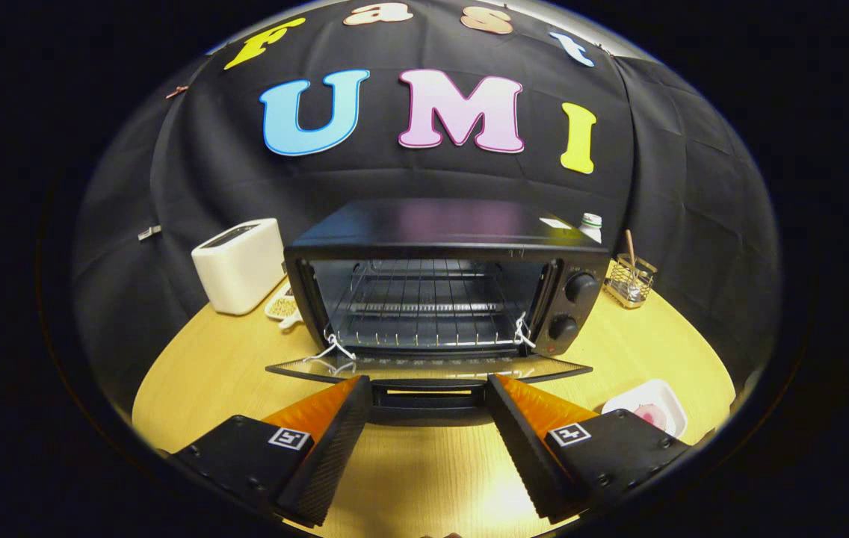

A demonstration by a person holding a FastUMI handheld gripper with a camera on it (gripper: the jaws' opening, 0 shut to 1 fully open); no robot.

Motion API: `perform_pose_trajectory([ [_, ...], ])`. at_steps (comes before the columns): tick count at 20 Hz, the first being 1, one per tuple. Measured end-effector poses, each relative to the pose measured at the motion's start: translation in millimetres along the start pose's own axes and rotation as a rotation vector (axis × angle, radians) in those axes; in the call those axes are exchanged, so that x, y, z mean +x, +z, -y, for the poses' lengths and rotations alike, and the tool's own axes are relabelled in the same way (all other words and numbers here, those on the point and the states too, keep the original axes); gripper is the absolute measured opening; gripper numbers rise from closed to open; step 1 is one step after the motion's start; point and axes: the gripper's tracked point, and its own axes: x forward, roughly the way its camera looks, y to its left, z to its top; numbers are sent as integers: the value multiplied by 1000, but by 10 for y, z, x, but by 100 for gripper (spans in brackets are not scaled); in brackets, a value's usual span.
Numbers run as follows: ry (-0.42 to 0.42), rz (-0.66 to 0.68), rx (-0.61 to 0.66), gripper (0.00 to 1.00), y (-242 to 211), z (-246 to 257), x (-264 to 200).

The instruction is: Open the toaster oven, put the food inside, and close the toaster oven door.

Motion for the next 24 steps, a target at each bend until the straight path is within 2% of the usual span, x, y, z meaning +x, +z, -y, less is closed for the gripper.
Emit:
perform_pose_trajectory([
  [7,16,-137,-37,100,-593,0,-9],
  [12,48,-256,-10,100,-956,-10,-49],
  [16,105,-232,3,100,-784,-18,-218],
  [24,296,-177,11,100,-70,181,-669],
])
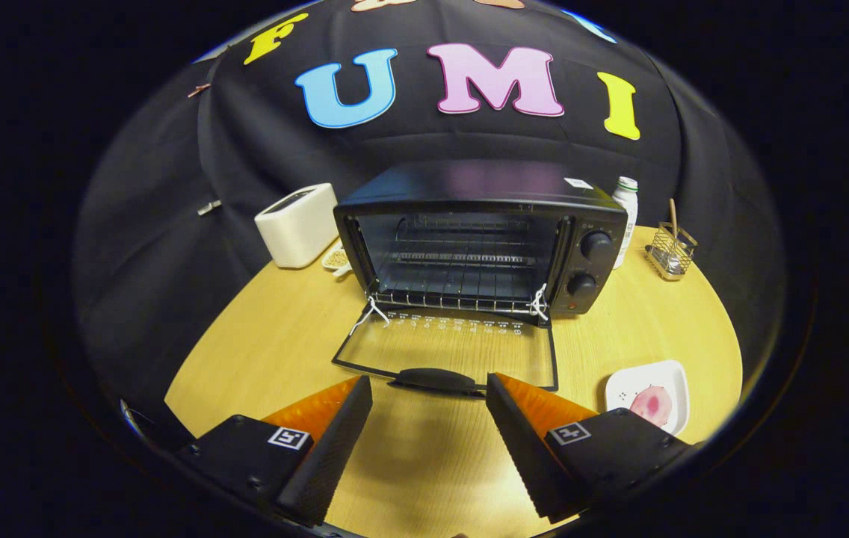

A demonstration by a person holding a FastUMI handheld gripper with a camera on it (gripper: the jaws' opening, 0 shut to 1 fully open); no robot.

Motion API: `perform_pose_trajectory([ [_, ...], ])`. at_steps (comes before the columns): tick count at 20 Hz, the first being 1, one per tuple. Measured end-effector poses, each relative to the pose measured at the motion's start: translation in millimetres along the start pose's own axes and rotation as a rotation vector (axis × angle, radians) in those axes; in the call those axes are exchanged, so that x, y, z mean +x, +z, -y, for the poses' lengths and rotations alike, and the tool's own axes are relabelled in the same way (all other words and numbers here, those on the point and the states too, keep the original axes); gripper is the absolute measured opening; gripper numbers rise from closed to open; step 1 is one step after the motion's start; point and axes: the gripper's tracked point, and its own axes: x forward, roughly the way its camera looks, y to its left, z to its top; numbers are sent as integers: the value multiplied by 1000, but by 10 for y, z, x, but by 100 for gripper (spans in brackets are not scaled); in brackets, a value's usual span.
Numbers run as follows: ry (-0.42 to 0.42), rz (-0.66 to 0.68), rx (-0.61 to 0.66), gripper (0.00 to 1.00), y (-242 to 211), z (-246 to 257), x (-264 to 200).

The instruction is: Open the toaster oven, put the food inside, and close the toaster oven door.

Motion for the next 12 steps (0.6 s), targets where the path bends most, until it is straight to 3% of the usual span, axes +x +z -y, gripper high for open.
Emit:
perform_pose_trajectory([
  [6,69,2,16,99,318,496,-450],
  [12,49,-154,24,99,168,1342,-745],
])
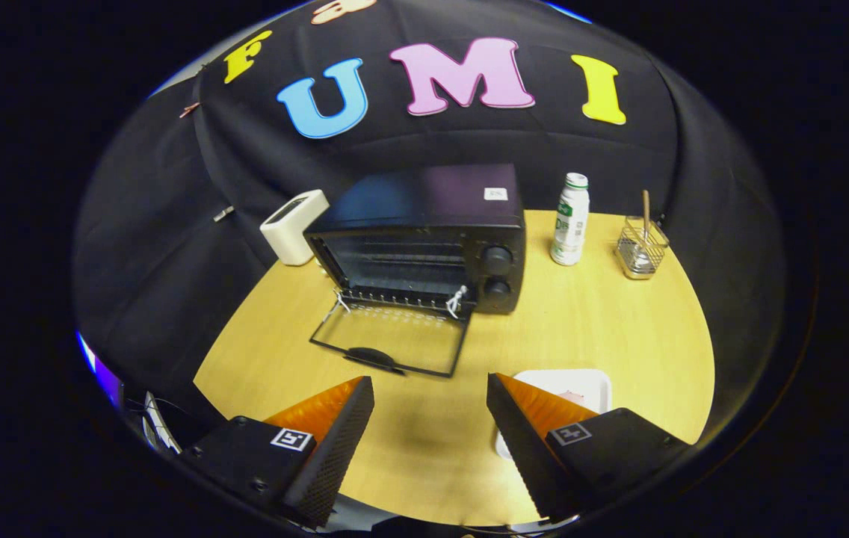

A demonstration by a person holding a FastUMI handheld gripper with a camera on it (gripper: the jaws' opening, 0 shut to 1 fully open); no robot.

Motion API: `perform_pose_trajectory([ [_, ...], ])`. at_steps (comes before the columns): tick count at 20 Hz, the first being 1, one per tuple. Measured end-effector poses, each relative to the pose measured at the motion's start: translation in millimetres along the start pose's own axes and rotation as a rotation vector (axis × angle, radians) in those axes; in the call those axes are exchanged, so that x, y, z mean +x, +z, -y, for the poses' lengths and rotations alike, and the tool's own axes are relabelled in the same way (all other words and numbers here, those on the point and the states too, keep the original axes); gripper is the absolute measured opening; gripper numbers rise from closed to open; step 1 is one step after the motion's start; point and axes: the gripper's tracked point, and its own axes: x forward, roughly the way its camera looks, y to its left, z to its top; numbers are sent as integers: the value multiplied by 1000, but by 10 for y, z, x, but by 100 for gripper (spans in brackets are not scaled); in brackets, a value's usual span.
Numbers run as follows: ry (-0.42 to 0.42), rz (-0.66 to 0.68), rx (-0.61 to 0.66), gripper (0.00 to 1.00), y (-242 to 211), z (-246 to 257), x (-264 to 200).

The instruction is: Open the toaster oven, put the food inside, and close the toaster oven door.

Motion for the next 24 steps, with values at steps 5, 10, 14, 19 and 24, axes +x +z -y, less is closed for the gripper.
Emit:
perform_pose_trajectory([
  [5,-106,-192,14,99,-338,1014,24],
  [10,-153,-355,78,99,-687,1729,274],
  [14,-166,-511,91,91,-1015,2093,563],
  [19,-173,-585,117,61,-1215,2243,825],
  [24,-157,-609,134,20,-1239,2256,858],
])
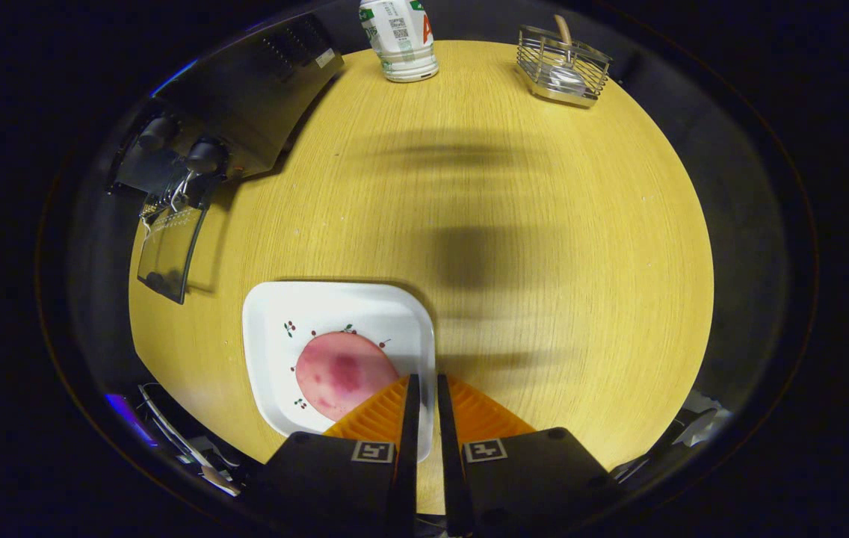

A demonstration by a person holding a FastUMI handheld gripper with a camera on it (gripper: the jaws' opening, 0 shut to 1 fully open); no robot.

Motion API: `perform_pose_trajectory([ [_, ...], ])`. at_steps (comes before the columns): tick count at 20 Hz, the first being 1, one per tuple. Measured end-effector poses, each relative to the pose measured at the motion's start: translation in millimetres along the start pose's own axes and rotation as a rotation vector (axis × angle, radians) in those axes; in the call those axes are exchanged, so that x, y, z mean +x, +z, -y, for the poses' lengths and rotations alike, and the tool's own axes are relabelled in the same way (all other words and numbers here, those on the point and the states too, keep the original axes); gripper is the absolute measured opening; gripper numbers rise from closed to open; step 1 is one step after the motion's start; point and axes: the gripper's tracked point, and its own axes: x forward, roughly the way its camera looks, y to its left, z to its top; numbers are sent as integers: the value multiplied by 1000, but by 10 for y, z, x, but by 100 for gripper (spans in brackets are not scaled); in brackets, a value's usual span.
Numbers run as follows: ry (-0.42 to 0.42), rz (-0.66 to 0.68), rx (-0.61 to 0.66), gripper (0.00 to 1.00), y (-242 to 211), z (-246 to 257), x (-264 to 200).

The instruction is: Open the toaster oven, put the food inside, and close the toaster oven door.

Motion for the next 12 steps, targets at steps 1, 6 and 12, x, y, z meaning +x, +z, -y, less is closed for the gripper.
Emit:
perform_pose_trajectory([
  [1,19,11,10,19,30,0,16],
  [6,153,54,84,5,24,-10,-23],
  [12,368,113,326,5,-134,-120,-76],
])
